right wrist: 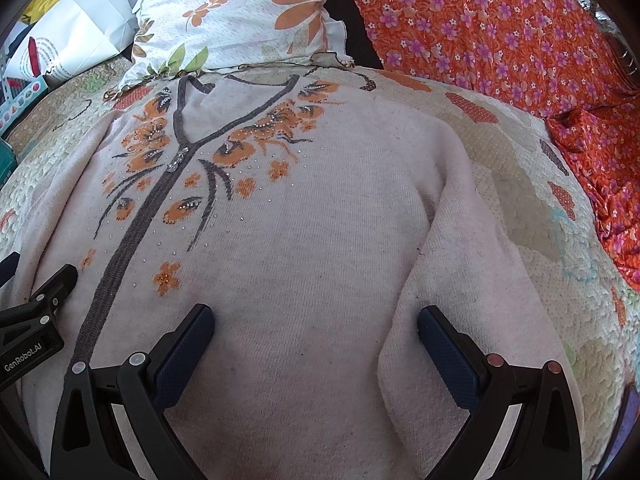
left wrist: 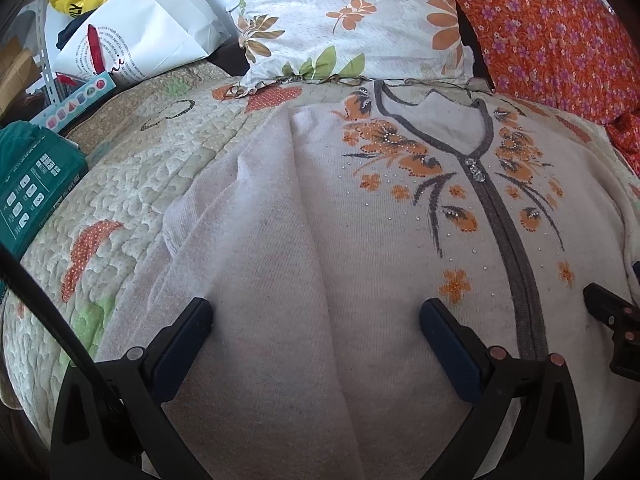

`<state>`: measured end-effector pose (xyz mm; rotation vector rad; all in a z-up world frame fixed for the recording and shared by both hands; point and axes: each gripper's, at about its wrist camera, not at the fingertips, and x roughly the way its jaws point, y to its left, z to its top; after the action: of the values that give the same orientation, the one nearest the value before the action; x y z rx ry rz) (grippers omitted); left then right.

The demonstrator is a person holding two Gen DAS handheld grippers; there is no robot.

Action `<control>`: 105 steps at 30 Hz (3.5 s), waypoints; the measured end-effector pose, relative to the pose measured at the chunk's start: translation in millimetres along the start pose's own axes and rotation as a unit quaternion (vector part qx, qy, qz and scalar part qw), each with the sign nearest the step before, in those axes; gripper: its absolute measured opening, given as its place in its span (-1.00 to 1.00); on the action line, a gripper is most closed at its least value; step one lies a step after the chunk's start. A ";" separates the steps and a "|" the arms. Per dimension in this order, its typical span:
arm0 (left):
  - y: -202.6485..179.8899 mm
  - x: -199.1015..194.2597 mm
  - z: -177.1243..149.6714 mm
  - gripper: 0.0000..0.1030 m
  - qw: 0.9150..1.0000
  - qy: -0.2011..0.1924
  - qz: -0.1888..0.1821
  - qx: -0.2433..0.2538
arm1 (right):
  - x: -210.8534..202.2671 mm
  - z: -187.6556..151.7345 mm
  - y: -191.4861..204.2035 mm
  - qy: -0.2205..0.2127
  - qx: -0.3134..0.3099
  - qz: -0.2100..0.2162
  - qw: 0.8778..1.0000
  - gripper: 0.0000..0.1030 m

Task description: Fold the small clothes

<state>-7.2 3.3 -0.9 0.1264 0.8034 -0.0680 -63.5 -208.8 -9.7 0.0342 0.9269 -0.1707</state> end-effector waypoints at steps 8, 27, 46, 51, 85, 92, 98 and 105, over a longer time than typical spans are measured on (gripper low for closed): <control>-0.5 0.1 -0.7 1.00 1.000 -0.001 0.001 0.001 | 0.9 0.7 2.2 -0.002 -0.002 -0.004 1.000 1.00; 2.0 -1.7 -1.0 1.00 1.000 -0.001 0.003 0.002 | 1.2 -0.1 2.6 -0.003 -0.002 -0.004 1.000 1.00; 5.8 -2.9 -2.9 1.00 1.000 -0.002 0.002 0.001 | 1.3 0.0 2.9 -0.004 -0.001 -0.004 1.000 1.00; 5.9 -3.0 -3.6 1.00 1.000 -0.003 0.001 0.001 | 1.2 0.2 2.9 -0.004 -0.001 -0.004 1.000 1.00; 13.3 -2.8 -2.0 1.00 1.000 -0.003 0.000 -0.001 | 1.0 0.5 2.9 -0.004 -0.001 -0.004 1.000 1.00; 15.3 -1.6 -0.2 1.00 1.000 -0.003 0.000 -0.001 | 0.9 0.5 3.1 -0.004 -0.001 -0.004 1.000 1.00; 12.4 -2.2 0.2 1.00 1.000 -0.004 0.010 0.008 | 1.0 0.6 3.4 -0.003 -0.001 -0.004 1.000 1.00; 7.9 -6.2 -11.8 1.00 1.000 -0.007 0.009 0.006 | 1.4 0.3 2.2 -0.004 0.003 0.002 1.000 1.00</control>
<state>-19.0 12.8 -3.8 0.1455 0.7870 -0.0566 -62.0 -206.8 -10.7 0.0403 0.9189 -0.1705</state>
